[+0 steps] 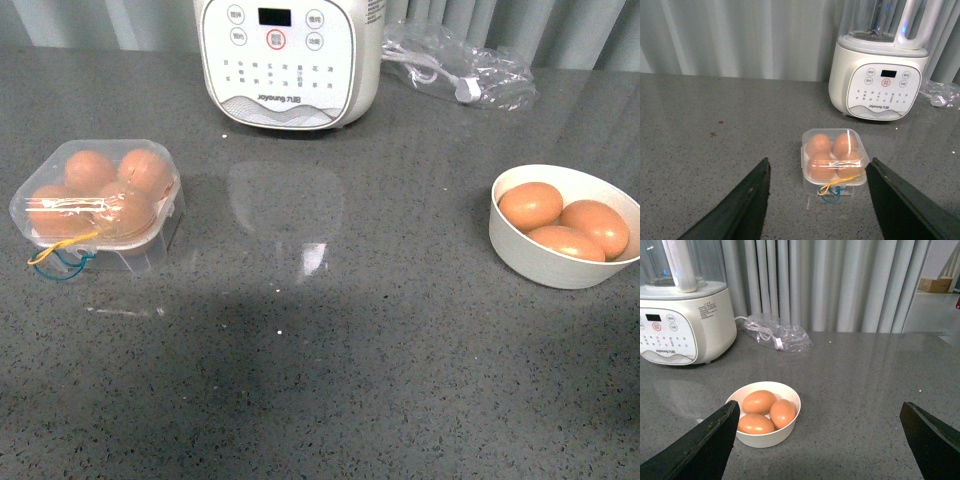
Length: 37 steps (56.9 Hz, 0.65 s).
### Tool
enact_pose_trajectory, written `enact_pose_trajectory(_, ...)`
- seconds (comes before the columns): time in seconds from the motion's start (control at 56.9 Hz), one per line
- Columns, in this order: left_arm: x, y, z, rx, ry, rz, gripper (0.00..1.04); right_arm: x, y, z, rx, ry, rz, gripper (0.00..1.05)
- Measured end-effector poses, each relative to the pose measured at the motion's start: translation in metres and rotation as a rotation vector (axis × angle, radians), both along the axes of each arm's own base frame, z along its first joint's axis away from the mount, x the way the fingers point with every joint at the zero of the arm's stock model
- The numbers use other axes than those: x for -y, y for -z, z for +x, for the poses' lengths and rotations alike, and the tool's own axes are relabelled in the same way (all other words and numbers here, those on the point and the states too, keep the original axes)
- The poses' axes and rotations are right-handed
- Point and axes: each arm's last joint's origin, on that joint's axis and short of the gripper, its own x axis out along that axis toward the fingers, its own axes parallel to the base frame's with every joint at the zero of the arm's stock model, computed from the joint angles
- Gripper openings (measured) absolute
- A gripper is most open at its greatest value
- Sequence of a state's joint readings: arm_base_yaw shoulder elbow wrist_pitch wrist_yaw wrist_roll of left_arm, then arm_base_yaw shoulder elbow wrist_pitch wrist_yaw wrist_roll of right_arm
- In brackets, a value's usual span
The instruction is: Put egg into box
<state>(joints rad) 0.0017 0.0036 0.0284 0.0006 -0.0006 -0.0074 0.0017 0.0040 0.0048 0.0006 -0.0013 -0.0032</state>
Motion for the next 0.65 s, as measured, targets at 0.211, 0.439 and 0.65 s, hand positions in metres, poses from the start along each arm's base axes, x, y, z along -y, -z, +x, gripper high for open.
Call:
enact_pose_trajectory(0.211, 0.0000, 0.0001, 0.0000, 0.000, 0.000, 0.002, 0.98, 0.0000, 0.0000, 0.0000, 0.000, 0.000, 0.000, 0.97)
enact_pose_trajectory(0.439, 0.0000, 0.0000, 0.0000, 0.000, 0.000, 0.003, 0.98, 0.0000, 0.0000, 0.0000, 0.000, 0.000, 0.000, 0.97)
enact_pose_trajectory(0.65, 0.0000, 0.0001, 0.0000, 0.000, 0.000, 0.003, 0.98, 0.0000, 0.0000, 0.0000, 0.000, 0.000, 0.000, 0.97)
